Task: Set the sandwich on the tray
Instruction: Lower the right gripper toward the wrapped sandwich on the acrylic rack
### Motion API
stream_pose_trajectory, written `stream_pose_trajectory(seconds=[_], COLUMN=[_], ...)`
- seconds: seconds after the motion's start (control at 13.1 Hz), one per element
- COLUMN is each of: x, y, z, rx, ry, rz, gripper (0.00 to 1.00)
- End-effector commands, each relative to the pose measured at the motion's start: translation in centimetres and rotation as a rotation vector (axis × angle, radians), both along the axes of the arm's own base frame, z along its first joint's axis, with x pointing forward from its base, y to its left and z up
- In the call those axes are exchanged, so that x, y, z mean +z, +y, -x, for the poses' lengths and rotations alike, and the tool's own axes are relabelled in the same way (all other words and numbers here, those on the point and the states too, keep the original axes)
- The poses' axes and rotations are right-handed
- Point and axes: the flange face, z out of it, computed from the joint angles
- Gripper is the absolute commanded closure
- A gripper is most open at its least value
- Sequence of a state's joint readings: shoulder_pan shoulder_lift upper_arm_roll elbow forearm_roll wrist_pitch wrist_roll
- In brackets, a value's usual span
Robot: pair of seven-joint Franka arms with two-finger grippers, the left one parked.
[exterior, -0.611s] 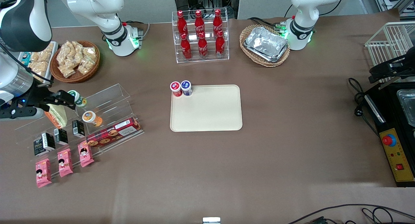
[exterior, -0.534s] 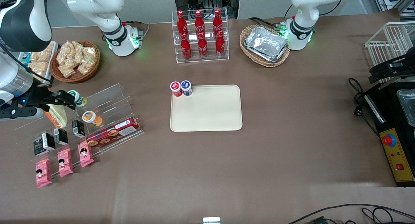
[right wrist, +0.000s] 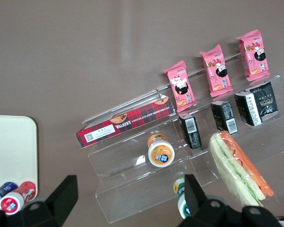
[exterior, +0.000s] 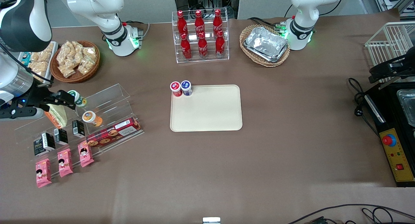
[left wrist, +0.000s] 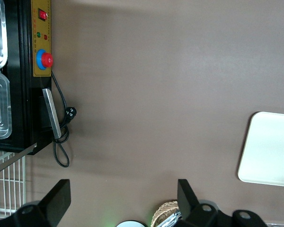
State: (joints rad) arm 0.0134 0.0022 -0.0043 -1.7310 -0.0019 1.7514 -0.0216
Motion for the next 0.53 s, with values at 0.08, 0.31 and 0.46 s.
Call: stream_pose_trajectory(seconds=[0.08, 0.31, 0.46], x=[0.2, 2.4, 3.2], y=[0.1, 0.2, -0.5], z=[0.3, 1.8, 2.7], rx=[0.004, 0.009, 0.007], ry=[0.032, 0.027, 0.043], rz=[-0.023, -0.017, -0.012], gripper=[0.0, 0.0, 0.0])
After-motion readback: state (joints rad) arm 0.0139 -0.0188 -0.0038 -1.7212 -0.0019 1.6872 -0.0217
